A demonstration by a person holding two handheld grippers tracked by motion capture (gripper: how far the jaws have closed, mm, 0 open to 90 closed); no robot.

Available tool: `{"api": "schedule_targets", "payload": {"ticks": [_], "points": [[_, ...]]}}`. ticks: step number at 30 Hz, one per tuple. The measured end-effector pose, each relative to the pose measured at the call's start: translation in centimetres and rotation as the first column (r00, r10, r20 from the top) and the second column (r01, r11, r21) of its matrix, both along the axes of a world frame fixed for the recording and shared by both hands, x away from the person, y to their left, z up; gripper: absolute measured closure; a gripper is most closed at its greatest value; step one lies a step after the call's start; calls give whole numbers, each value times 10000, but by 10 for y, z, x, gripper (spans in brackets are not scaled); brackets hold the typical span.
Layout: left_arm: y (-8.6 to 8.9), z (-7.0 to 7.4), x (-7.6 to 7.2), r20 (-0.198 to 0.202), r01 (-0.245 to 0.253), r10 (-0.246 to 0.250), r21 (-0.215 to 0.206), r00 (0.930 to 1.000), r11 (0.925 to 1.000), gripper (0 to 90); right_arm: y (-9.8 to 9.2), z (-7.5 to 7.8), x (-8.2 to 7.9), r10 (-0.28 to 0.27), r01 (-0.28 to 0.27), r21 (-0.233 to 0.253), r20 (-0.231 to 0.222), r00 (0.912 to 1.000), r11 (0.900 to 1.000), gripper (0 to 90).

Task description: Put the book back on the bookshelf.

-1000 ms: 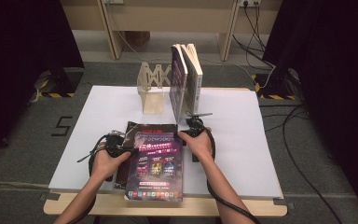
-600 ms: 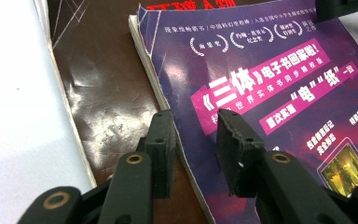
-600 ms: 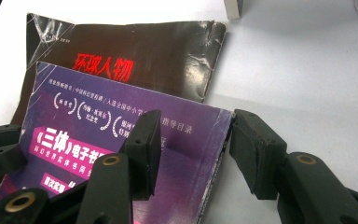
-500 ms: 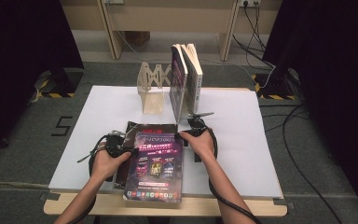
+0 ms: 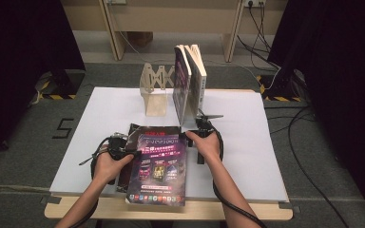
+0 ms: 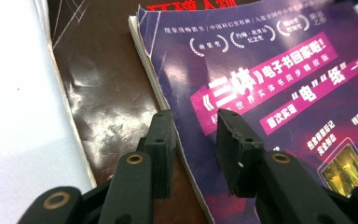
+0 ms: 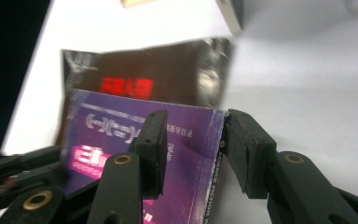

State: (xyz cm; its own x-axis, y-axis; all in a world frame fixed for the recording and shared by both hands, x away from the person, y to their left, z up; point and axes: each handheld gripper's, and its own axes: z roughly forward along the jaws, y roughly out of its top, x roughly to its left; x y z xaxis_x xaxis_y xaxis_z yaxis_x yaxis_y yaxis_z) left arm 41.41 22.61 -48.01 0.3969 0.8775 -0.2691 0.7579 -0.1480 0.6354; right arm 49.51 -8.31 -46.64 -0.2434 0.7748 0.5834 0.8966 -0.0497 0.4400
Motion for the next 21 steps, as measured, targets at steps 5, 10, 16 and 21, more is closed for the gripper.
{"api": "schedule_targets", "payload": {"ticks": [5,10,16,21], "points": [[1,0,0,-3,-4,4,-12,10000,10000,664,2,6,-2,294,-301,872,96,9995,9957,607],[1,0,0,27,-12,12,10,10000,10000,664,14,-1,-4,945,-937,670,-100,9955,9933,630],[4,-2,0,80,40,-39,-194,10000,9998,655,14,2,-4,1430,-1432,217,74,9897,9895,781],[8,-2,0,482,34,-25,-191,9988,9998,557,13,7,-5,1566,-1566,575,40,9877,9860,816]]}}
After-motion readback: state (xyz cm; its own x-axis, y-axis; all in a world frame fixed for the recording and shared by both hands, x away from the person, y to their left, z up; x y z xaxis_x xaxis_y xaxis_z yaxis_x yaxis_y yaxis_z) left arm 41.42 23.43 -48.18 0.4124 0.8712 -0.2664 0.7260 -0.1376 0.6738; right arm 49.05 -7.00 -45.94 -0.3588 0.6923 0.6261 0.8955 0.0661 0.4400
